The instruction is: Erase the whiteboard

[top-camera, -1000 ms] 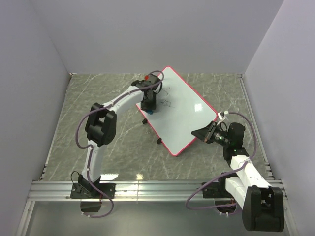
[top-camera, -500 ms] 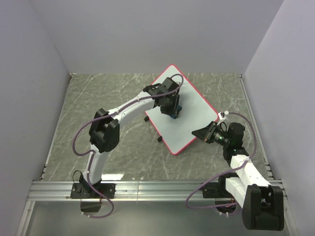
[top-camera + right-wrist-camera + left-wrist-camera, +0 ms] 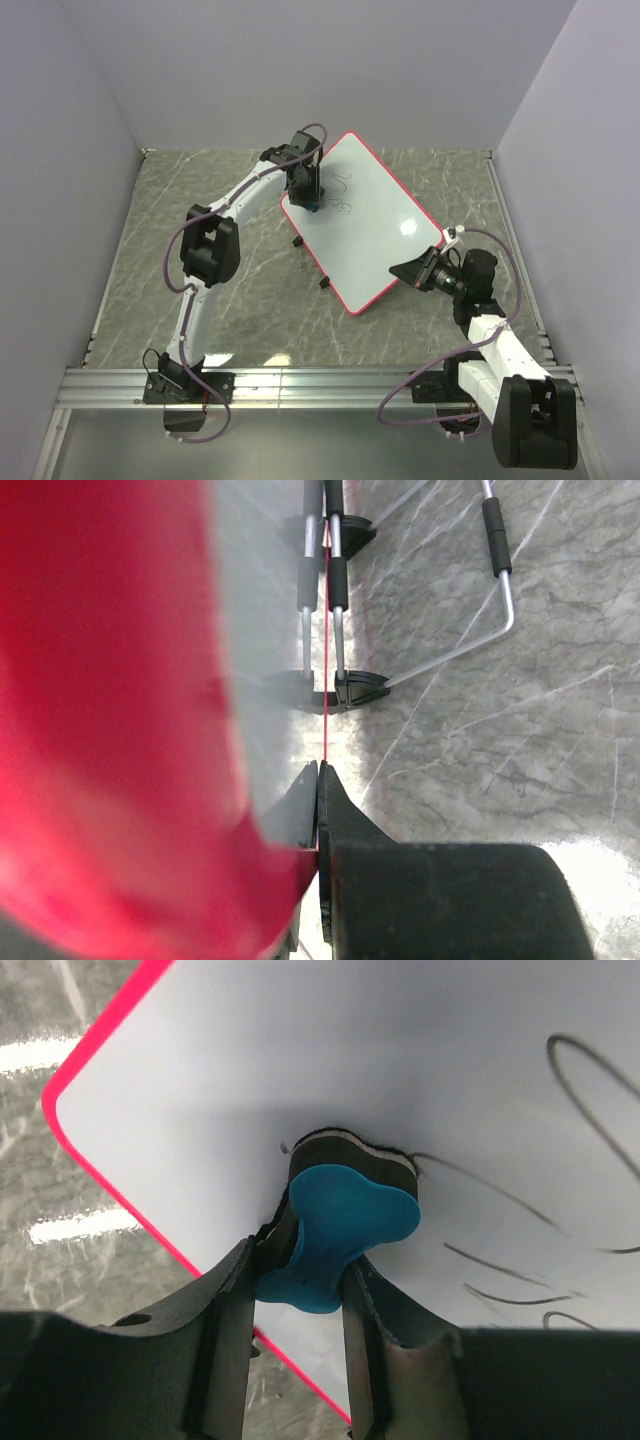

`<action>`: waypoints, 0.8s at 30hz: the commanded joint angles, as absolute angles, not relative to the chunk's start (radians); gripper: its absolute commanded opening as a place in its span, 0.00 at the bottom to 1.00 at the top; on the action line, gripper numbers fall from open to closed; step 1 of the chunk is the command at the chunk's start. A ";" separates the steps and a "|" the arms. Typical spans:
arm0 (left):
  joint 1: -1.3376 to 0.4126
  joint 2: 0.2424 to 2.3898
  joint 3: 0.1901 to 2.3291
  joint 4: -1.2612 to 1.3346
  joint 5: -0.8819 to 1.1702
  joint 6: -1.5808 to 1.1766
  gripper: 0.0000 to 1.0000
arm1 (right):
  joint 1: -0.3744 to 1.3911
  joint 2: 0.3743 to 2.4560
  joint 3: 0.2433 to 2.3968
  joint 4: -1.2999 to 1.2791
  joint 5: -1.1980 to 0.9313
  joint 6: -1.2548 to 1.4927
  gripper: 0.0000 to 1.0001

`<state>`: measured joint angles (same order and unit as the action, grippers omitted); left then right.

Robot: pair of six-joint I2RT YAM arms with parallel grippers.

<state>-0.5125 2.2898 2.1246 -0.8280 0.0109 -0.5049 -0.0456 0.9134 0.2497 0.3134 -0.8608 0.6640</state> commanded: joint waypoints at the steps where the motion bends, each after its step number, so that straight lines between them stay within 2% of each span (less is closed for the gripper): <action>1: -0.557 2.310 2.135 -0.850 0.003 -0.463 0.00 | -0.028 0.916 0.296 0.324 -0.913 0.657 0.00; 14: -0.739 2.304 2.215 -0.816 0.104 -0.394 0.00 | -0.009 0.925 0.307 0.276 -0.911 0.644 0.00; 19: -0.730 2.318 2.232 -0.818 0.054 -0.388 0.00 | -0.005 0.942 0.333 0.239 -0.916 0.644 0.00; 24: -0.626 2.345 2.200 -0.816 0.044 -0.397 0.00 | 0.034 0.976 0.411 0.146 -0.905 0.627 0.00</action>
